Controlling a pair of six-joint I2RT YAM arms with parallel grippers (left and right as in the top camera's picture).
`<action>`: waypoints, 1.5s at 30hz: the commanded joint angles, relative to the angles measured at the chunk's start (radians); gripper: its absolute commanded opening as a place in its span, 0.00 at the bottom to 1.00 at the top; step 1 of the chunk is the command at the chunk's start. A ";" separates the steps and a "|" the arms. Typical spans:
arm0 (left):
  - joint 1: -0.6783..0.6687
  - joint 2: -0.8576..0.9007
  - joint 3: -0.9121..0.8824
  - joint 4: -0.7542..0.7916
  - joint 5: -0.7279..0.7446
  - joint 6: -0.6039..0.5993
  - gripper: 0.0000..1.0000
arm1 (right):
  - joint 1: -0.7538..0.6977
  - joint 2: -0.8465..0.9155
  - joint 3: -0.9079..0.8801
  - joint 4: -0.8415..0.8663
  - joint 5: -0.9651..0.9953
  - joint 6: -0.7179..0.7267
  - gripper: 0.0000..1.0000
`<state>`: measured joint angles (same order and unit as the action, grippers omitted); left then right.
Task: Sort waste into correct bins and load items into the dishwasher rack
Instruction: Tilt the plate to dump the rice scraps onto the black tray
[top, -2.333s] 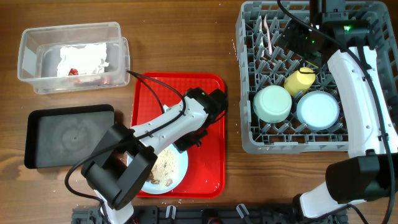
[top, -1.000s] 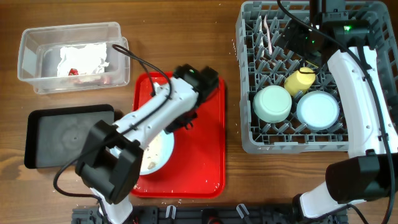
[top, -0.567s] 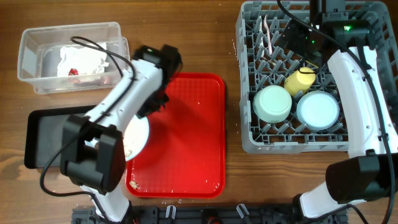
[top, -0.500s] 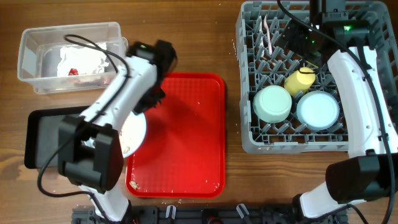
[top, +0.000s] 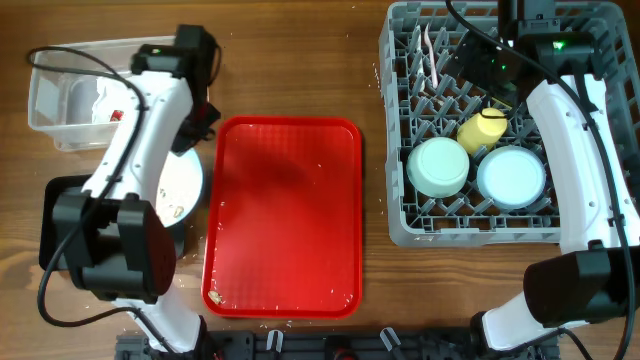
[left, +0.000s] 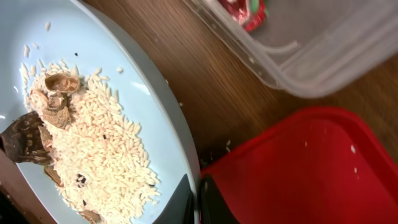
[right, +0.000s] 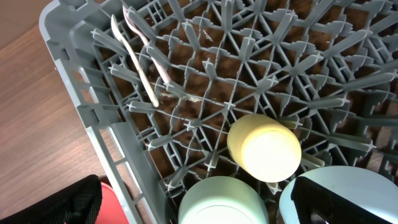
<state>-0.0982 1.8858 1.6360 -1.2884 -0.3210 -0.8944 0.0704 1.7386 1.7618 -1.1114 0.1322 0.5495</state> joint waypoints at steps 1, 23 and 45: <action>0.064 -0.035 0.019 0.032 -0.004 0.024 0.04 | -0.001 -0.033 -0.001 0.004 0.018 0.000 1.00; 0.414 -0.135 0.019 0.097 0.480 0.140 0.04 | -0.001 -0.033 -0.001 0.004 0.018 0.000 1.00; 0.762 -0.171 0.017 0.058 1.079 0.492 0.04 | -0.001 -0.033 -0.001 0.004 0.018 0.001 1.00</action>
<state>0.6086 1.7351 1.6367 -1.2106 0.6006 -0.5098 0.0704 1.7386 1.7618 -1.1114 0.1322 0.5495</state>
